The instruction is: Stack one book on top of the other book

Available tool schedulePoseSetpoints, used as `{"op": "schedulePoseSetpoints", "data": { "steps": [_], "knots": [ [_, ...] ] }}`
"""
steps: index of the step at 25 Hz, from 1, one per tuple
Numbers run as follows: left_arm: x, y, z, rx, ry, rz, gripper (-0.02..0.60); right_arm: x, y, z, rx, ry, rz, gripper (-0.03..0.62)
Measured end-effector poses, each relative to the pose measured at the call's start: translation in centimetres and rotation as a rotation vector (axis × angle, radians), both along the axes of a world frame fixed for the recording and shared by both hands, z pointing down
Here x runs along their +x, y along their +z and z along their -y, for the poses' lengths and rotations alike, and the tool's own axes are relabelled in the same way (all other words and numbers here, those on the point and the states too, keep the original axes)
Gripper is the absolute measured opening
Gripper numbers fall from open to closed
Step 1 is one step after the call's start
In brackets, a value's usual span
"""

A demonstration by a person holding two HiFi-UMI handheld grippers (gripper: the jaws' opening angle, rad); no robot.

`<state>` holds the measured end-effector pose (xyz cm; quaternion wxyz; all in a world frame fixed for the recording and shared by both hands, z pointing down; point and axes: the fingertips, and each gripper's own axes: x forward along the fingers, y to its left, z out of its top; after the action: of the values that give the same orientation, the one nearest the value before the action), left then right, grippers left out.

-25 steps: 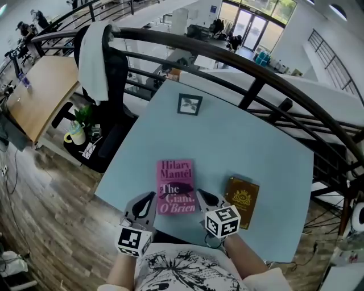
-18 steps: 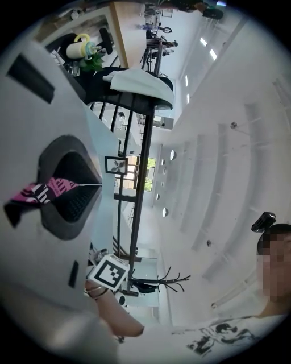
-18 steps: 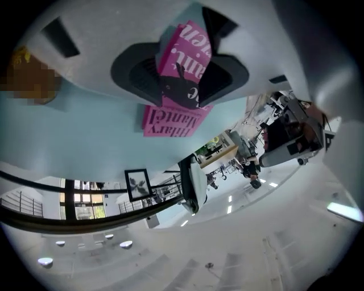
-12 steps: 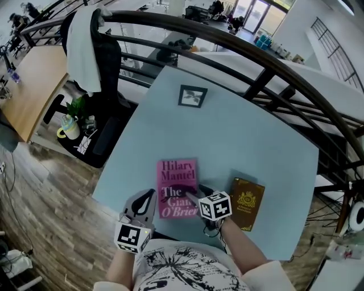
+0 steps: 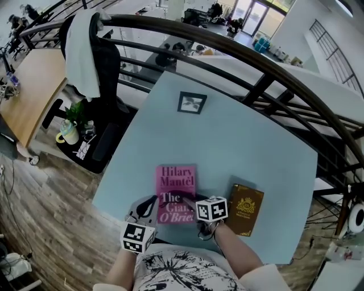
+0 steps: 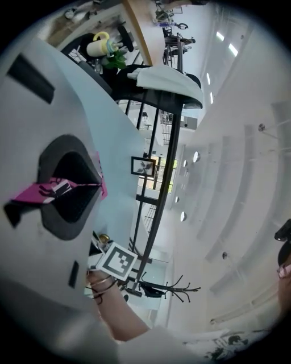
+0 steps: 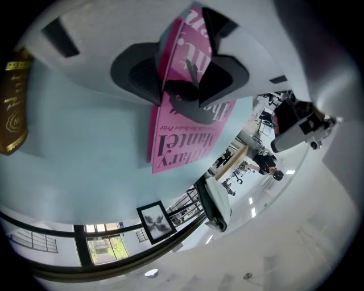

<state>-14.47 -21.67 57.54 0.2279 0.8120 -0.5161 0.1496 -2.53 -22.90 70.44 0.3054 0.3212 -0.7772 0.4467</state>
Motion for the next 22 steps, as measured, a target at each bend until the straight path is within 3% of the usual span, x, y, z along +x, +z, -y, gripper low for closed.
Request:
{"op": "schedulePoseSetpoints", "data": {
  "steps": [4, 10, 12, 13, 22],
  "knots": [
    [-0.2, 2.9, -0.2, -0.136, -0.012, -0.003, 0.012, 0.1, -0.1, 0.1, 0.01, 0.002, -0.001, 0.196],
    [0.1, 6.2, -0.4, -0.271, -0.02, -0.002, 0.019, 0.0, 0.0, 0.0, 0.032, 0.009, -0.007, 0.201],
    [0.6, 7.5, -0.5, -0.336, -0.025, -0.04, 0.154, 0.1, 0.1, 0.0, 0.036, 0.014, -0.005, 0.201],
    [0.7, 8.1, -0.5, -0.363, -0.031, -0.057, 0.172, 0.1, 0.1, 0.0, 0.036, 0.017, -0.003, 0.201],
    [1.3, 10.8, 0.2, -0.488, -0.05, -0.135, 0.21, 0.0, 0.1, -0.1, 0.038, 0.057, 0.019, 0.201]
  ]
}}
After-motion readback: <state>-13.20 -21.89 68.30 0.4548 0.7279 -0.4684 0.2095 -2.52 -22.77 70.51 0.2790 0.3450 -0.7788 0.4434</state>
